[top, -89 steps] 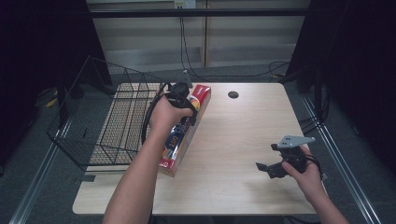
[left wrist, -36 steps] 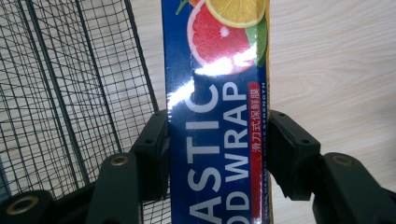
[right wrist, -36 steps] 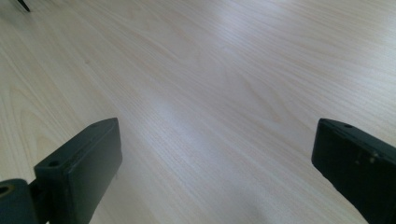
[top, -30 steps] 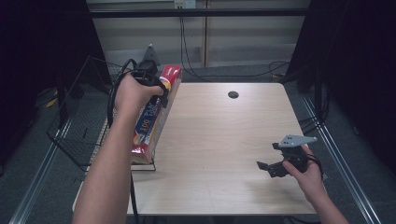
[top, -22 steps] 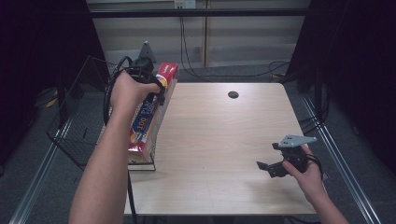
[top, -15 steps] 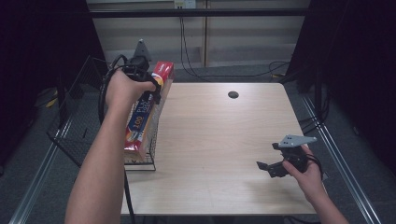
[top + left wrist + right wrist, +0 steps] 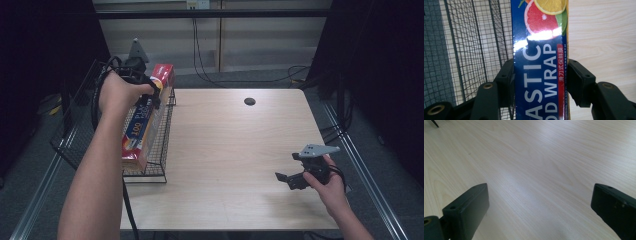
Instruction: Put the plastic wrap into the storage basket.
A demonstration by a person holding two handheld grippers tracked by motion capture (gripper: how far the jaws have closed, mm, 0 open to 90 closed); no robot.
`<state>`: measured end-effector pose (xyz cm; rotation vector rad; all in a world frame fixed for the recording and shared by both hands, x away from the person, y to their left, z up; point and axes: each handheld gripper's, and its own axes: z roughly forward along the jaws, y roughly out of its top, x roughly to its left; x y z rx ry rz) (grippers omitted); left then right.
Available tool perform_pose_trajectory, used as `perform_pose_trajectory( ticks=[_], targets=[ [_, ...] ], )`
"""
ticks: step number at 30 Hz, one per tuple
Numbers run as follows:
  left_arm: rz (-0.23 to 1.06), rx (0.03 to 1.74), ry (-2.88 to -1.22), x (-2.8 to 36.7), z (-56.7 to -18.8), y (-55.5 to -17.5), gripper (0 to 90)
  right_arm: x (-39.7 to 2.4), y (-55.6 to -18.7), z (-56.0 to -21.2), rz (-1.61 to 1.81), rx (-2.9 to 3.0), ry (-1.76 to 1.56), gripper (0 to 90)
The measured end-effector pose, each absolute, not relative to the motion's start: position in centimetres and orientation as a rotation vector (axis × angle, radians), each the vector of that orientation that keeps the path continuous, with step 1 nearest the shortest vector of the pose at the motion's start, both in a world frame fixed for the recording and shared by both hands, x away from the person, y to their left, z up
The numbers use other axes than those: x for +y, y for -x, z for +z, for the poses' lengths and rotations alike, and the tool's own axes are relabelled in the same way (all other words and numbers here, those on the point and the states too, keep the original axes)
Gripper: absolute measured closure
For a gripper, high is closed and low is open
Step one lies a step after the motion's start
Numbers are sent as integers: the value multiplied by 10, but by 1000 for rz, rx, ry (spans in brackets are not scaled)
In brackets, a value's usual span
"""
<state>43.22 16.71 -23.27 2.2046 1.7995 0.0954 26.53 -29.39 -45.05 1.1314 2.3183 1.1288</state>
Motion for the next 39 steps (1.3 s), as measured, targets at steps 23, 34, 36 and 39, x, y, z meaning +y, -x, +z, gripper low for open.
perform_pose_trajectory(
  ticks=[23, 34, 36, 39],
  targets=[
    [96, 1850, -2161, 184, -228, -435, 461, -296, -266, -450, 1123, 2309, -1137, 16],
    [93, 1892, -2120, 197, -224, -435, 461, -295, -266, -450, 1122, 2307, -1140, 16],
    [105, 1896, -2117, 200, -224, -435, 461, -295, -266, -450, 1123, 2308, -1139, 16],
    [105, 1910, -2107, 205, -223, -435, 461, -295, -266, -450, 1122, 2309, -1140, 16]
  ],
)
